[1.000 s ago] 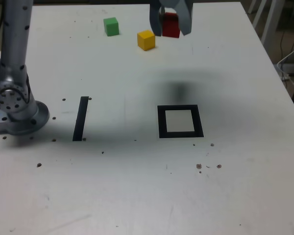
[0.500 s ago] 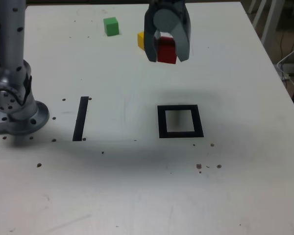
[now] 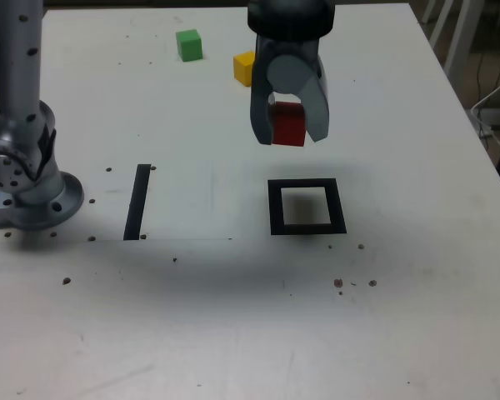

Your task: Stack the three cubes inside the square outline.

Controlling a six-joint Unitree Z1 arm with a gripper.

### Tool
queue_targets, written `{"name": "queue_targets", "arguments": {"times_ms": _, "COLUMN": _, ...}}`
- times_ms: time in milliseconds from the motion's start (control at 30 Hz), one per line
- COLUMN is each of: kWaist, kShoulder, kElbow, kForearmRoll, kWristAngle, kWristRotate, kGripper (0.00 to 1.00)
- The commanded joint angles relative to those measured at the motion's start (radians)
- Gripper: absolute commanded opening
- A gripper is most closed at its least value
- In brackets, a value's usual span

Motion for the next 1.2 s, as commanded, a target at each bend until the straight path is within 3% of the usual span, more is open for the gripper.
{"name": "queue_targets", "arguments": {"times_ms": 0, "kWaist": -0.007, "kShoulder": -0.003, "kElbow": 0.022, "kForearmRoll": -0.029, "kWristAngle": -0.001, "kWristRotate": -0.007, "kGripper": 0.31}}
{"name": "queue_targets", "arguments": {"times_ms": 700, "kWaist": -0.129, "kShoulder": -0.003, "kElbow": 0.199, "kForearmRoll": -0.231, "kWristAngle": -0.002, "kWristRotate": -0.124, "kGripper": 0.31}}
{"name": "queue_targets", "arguments": {"times_ms": 1167, "kWaist": -0.13, "kShoulder": 0.061, "kElbow": 0.226, "kForearmRoll": -0.329, "kWristAngle": 0.003, "kWristRotate": -0.143, "kGripper": 0.31}}
